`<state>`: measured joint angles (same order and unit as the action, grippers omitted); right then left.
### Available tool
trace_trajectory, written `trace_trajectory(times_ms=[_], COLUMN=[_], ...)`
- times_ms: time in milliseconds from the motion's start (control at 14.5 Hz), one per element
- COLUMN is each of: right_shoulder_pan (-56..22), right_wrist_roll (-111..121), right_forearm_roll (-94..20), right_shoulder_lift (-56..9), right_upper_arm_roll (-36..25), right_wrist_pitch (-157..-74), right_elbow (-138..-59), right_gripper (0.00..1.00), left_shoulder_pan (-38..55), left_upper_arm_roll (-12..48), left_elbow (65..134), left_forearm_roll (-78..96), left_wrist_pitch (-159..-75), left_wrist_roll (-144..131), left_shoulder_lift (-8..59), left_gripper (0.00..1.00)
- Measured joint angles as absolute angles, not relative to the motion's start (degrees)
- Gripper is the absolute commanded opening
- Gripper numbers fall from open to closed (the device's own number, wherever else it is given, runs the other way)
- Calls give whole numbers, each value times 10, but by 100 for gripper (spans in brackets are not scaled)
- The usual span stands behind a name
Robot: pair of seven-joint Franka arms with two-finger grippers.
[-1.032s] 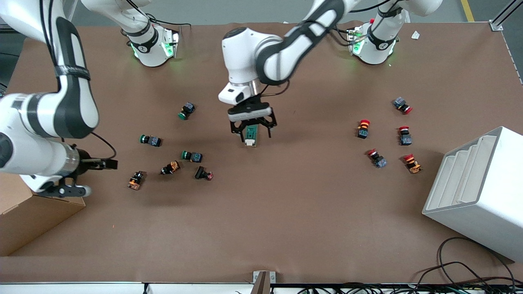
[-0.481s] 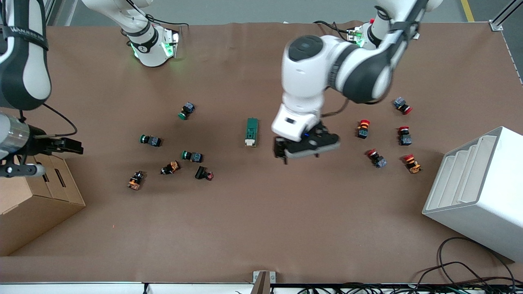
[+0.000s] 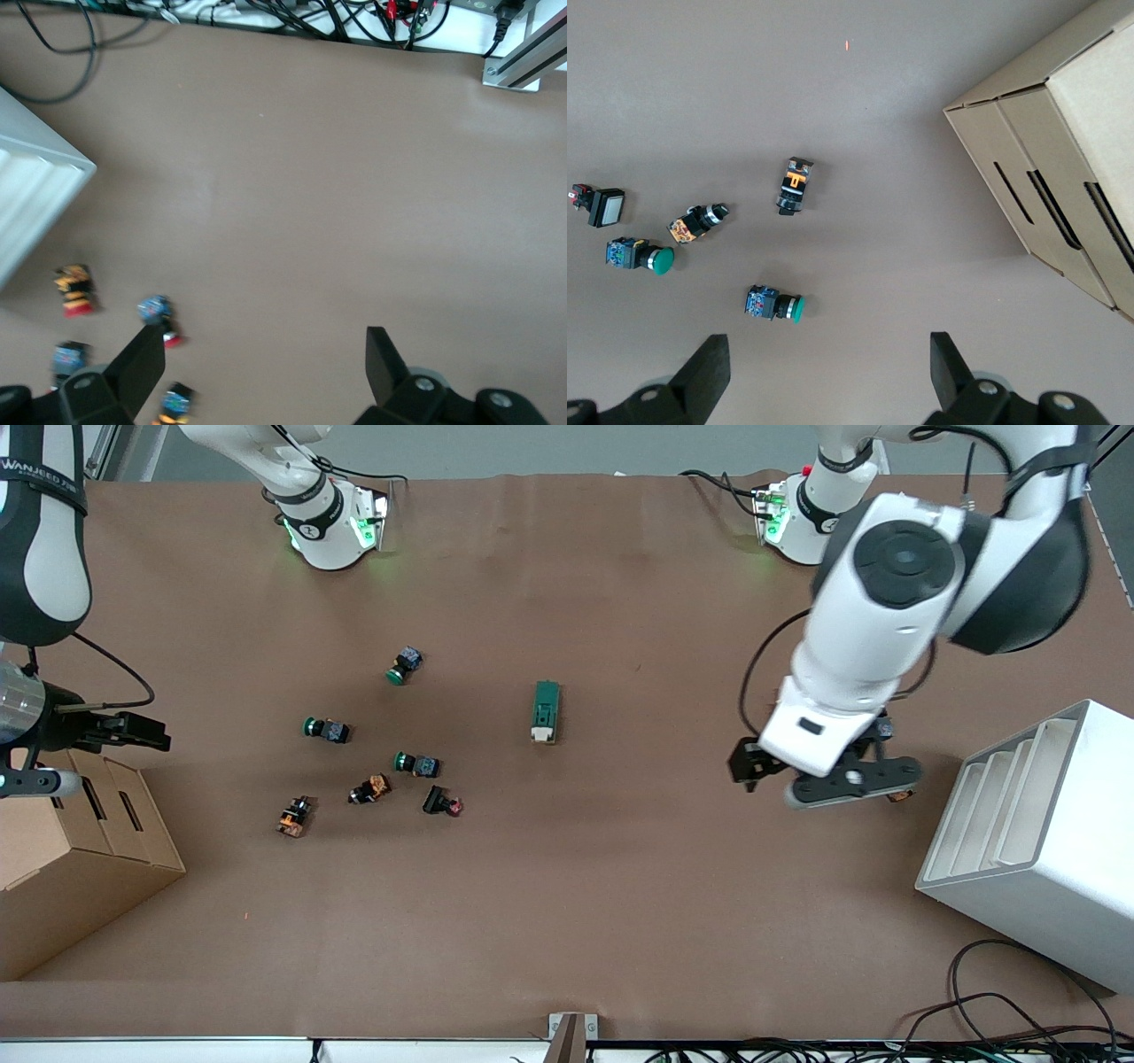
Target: Close load switch with both arms
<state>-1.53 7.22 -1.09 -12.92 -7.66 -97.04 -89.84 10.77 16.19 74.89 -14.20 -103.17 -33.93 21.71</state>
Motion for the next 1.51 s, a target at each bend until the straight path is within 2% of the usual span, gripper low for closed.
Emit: trace_trajectory(times_ms=[206,550,757,1238,1513], right_shoulder_pan=[-7,-7,-7,-5,-3], right_wrist_roll=[72,72,72,71,71], right_forearm_roll=[-11,-11,-11,-11,-11], right_shoulder_lift=[-128,-118,-108,-104,-104], right_upper_arm_roll=[-64,-60,-60,-60,-60], right_wrist_pitch=[-970,-965,-951,-922,-880], right_elbow=[-898,-898,-895,-871,-818], right_gripper=[100,100,100,100,100], left_shoulder_pan=[74,33,13,6,5], left_upper_arm_roll=[161,161,148,75,70], left_elbow=[748,748,756,886,913], left_forearm_roll=[-142,-123,-66,-1,11], left_wrist_pitch=[-1016,-916,-897,-886,-867], left_wrist_roll=[-249,-213,-182,-75,-67], left_shoulder_lift=[187,131,102,-14,-43], left_gripper=[100,100,100,100,100])
